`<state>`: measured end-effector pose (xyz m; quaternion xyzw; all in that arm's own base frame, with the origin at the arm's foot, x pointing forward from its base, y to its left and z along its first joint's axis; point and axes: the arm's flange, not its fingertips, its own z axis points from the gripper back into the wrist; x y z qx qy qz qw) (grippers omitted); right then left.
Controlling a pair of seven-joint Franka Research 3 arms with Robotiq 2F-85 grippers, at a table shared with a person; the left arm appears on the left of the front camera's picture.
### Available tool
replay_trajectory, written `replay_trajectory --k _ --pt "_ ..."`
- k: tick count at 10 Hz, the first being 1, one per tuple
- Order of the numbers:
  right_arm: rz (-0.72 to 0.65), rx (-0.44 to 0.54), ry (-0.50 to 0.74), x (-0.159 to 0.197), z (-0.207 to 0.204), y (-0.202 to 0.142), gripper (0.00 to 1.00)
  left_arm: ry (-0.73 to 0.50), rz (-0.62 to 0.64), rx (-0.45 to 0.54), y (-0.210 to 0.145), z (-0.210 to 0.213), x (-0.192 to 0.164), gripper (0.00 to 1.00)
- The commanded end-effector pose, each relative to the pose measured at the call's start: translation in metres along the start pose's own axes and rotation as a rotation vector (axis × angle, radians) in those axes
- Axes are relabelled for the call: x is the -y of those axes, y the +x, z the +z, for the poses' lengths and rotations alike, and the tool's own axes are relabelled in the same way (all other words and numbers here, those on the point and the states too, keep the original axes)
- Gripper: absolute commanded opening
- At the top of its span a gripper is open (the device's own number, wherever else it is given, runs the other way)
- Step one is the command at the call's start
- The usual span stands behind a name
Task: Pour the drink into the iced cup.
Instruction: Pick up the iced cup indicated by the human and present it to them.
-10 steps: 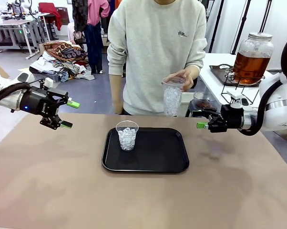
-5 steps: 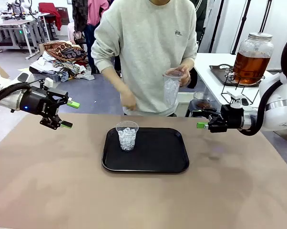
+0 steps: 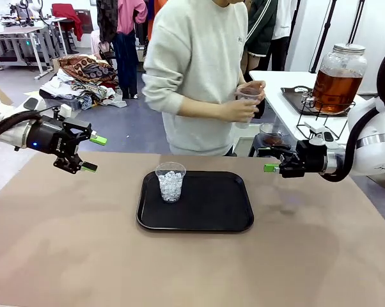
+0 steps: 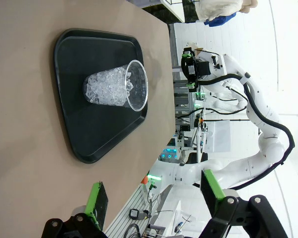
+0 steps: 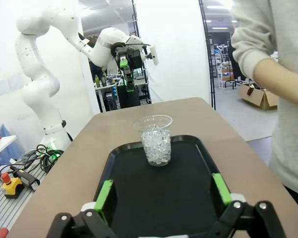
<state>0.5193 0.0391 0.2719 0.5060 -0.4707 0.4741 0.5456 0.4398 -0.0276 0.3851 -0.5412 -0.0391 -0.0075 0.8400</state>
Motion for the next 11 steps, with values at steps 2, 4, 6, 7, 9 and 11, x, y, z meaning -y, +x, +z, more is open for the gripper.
replay_trajectory --k 2,4,6,7,9,11 --pt "0.002 -0.001 0.001 0.0008 -0.0004 0.0022 1.0 -0.003 -0.002 0.002 -0.0011 0.0001 0.0009 1.0" --pt "0.002 -0.001 0.001 0.0008 -0.0004 0.0022 1.0 -0.003 -0.002 0.002 -0.0011 0.0001 0.0009 1.0" --pt "0.002 -0.001 0.001 0.0008 -0.0004 0.0022 1.0 -0.003 -0.002 0.002 -0.0011 0.0001 0.0009 1.0" --pt "0.002 -0.001 0.001 0.0008 -0.0004 0.0022 1.0 -0.003 -0.002 0.002 -0.0011 0.0001 0.0009 1.0" --pt "0.002 -0.001 0.001 0.0008 -0.0004 0.0022 1.0 -0.003 -0.002 0.002 -0.0011 0.0001 0.0009 1.0" --pt "0.002 -0.001 0.001 0.0008 -0.0004 0.0022 1.0 -0.003 -0.002 0.002 -0.0011 0.0001 0.0009 1.0"
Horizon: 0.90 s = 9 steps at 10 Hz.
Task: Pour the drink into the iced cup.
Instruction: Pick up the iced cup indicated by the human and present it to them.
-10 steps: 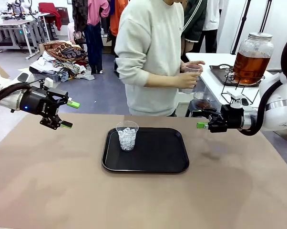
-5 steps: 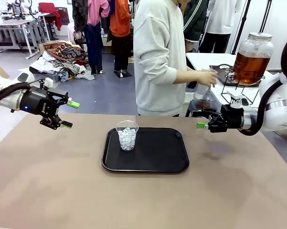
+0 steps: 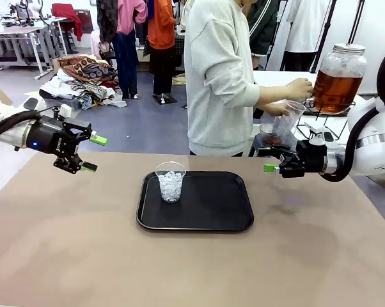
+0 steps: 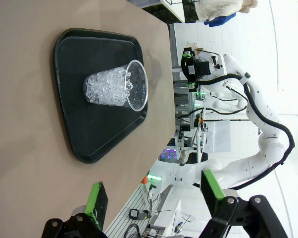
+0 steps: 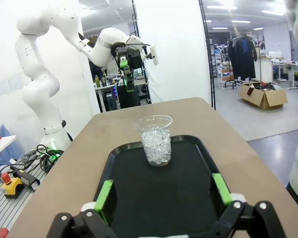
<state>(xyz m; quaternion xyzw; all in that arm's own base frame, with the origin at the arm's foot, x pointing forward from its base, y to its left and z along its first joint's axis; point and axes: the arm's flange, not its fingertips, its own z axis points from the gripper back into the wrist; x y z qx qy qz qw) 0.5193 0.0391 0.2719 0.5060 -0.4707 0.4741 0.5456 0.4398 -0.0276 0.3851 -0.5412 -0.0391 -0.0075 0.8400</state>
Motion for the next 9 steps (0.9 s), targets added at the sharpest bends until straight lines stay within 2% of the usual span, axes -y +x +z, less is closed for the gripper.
replay_trajectory --k 1,9 --pt "0.002 -0.001 0.001 0.0008 -0.0004 0.0022 1.0 -0.003 -0.002 0.002 -0.0011 0.0001 0.0009 1.0" --pt "0.002 -0.001 0.001 0.0008 -0.0004 0.0022 1.0 -0.003 -0.002 0.002 -0.0011 0.0001 0.0009 1.0"
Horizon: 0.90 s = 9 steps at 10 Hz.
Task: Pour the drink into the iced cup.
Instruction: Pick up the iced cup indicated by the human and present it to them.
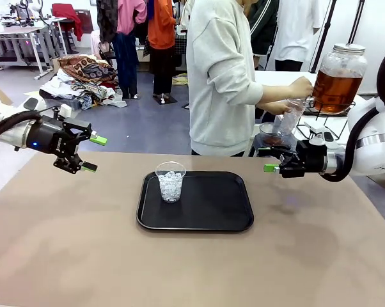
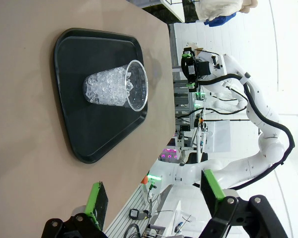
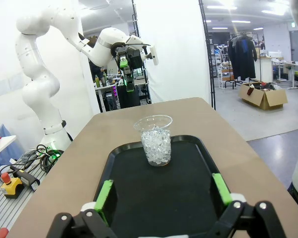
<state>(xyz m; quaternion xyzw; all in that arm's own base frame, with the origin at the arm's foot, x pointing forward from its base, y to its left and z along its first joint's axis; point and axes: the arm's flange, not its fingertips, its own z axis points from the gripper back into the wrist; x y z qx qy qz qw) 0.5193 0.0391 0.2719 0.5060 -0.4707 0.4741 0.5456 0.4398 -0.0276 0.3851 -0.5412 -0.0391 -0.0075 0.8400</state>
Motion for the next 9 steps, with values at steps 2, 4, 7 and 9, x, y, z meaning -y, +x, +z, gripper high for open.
replay_trajectory --k 2,4,7,9 --pt "0.002 -0.001 0.001 0.0008 -0.0004 0.0022 1.0 -0.003 -0.002 0.002 -0.0011 0.0001 0.0009 1.0" --pt "0.002 -0.001 0.001 0.0008 -0.0004 0.0022 1.0 -0.003 -0.002 0.002 -0.0011 0.0001 0.0009 1.0" --pt "0.002 -0.001 0.001 0.0008 -0.0004 0.0022 1.0 -0.003 -0.002 0.002 -0.0011 0.0001 0.0009 1.0" --pt "0.002 -0.001 0.001 0.0008 -0.0004 0.0022 1.0 -0.003 -0.002 0.002 -0.0011 0.0001 0.0009 1.0"
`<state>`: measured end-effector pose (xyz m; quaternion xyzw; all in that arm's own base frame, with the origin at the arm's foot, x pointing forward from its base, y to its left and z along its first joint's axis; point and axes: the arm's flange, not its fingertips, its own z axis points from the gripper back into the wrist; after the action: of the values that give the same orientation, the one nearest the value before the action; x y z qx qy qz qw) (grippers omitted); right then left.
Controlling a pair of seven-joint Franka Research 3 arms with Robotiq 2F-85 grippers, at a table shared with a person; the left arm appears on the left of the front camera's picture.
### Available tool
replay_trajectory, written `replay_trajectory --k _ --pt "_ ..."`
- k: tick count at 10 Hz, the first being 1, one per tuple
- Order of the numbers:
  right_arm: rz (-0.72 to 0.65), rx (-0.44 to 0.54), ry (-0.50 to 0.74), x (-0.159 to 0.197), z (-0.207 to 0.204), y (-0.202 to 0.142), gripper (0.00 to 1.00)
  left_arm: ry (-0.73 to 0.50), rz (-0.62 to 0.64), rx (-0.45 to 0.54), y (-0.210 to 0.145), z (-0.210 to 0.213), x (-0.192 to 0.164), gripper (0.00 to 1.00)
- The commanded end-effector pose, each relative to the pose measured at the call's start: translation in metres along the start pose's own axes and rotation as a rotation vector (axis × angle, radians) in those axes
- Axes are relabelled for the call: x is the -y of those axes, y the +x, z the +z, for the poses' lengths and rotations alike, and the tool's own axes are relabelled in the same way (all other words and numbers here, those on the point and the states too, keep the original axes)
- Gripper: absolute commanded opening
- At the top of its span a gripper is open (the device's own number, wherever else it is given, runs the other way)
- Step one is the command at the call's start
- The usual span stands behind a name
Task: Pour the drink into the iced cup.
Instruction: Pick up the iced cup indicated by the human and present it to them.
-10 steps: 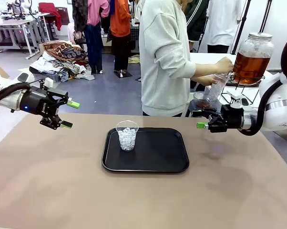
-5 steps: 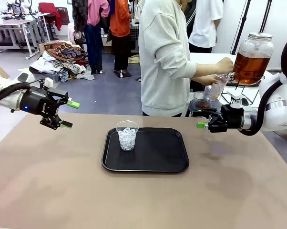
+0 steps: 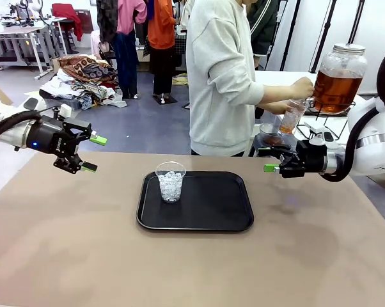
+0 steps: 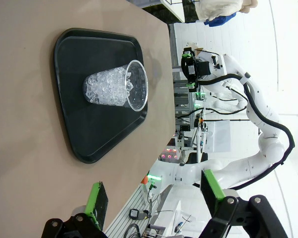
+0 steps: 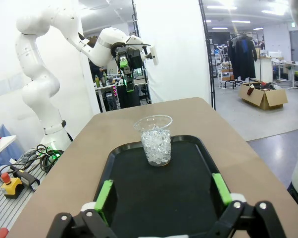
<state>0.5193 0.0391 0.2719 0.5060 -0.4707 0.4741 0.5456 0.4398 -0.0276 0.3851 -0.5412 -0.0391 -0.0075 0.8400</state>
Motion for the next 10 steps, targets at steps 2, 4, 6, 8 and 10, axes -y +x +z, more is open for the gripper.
replay_trajectory --k 2,4,6,8,10 --pt "0.002 -0.001 0.001 0.0008 -0.0004 0.0022 1.0 -0.003 -0.002 0.002 -0.0011 0.0001 0.0009 1.0" --pt "0.002 -0.001 0.001 0.0008 -0.0004 0.0022 1.0 -0.003 -0.002 0.002 -0.0011 0.0001 0.0009 1.0" --pt "0.002 -0.001 0.001 0.0008 -0.0004 0.0022 1.0 -0.003 -0.002 0.002 -0.0011 0.0001 0.0009 1.0" --pt "0.002 -0.001 0.001 0.0008 -0.0004 0.0022 1.0 -0.003 -0.002 0.002 -0.0011 0.0001 0.0009 1.0" --pt "0.002 -0.001 0.001 0.0008 -0.0004 0.0022 1.0 -0.003 -0.002 0.002 -0.0011 0.0001 0.0009 1.0"
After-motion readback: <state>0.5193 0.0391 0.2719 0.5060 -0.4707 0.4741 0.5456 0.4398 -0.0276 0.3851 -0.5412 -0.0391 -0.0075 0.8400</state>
